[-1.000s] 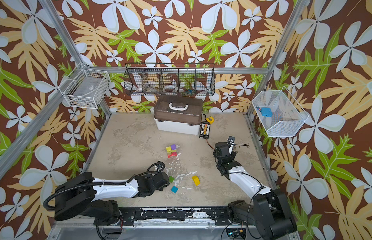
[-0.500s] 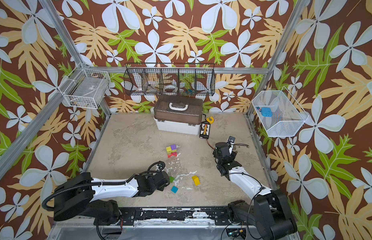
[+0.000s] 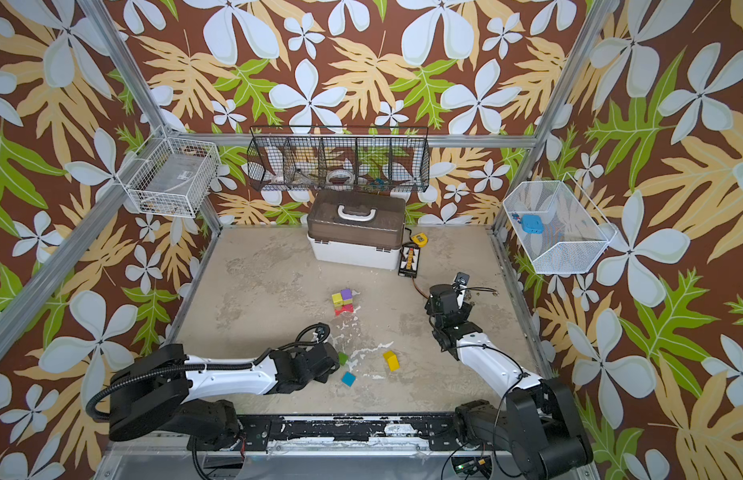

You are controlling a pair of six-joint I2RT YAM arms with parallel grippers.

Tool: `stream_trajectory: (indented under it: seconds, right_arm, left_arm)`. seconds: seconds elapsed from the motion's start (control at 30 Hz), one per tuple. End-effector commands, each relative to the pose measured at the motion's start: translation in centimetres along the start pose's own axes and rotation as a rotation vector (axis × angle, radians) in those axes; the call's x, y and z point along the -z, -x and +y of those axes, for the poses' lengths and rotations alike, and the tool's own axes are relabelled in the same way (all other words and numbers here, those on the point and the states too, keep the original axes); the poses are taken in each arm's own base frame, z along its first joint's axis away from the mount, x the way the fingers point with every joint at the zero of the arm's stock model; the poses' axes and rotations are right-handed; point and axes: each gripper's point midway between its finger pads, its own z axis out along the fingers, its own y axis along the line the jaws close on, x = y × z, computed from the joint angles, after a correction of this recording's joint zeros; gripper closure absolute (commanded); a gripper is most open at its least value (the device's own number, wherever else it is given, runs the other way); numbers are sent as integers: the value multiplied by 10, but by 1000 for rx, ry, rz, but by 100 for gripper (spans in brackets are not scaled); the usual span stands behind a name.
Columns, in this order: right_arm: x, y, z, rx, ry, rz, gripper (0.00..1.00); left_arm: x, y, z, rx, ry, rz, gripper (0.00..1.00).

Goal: Build the wood block tower
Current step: 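Close the left gripper on the blue E cube and lift it, then carry the blue E cube with the left gripper above the stack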

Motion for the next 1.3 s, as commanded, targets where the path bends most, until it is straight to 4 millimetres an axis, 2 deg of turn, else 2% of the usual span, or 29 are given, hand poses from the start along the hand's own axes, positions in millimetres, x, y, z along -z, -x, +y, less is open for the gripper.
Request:
stream_trajectory:
  seconds: [0.0,0.23,0.73,0.9,1.0,1.1,1.23,1.27]
  right_arm:
    - [1,5,2,-6,10,-17,23]
    - [-1,5,3,0,7,-11,23]
    - [0,5,4,-1,12,-13,22]
    - [-2,4,4,4,8,-6,23]
    - [-1,4,4,2,9,-8,23]
    - [-1,5,4,0,9,-14,23]
    - [0,6,3,-2,5,-14,22]
    - [0,5,2,-2,4,-14,22]
  left_arm:
    - [1,-10,5,-24,7,40,55]
    - [6,-8,8,-24,12,30,55]
    - [-1,-5,7,-50,43,29,60]
    - [1,-3,7,-46,40,23,69]
    - [4,2,6,-38,33,5,82]
    - [14,23,-2,-16,2,-57,87]
    - [45,87,-19,-16,-26,-209,100]
    - [55,106,-19,-20,-17,-254,100]
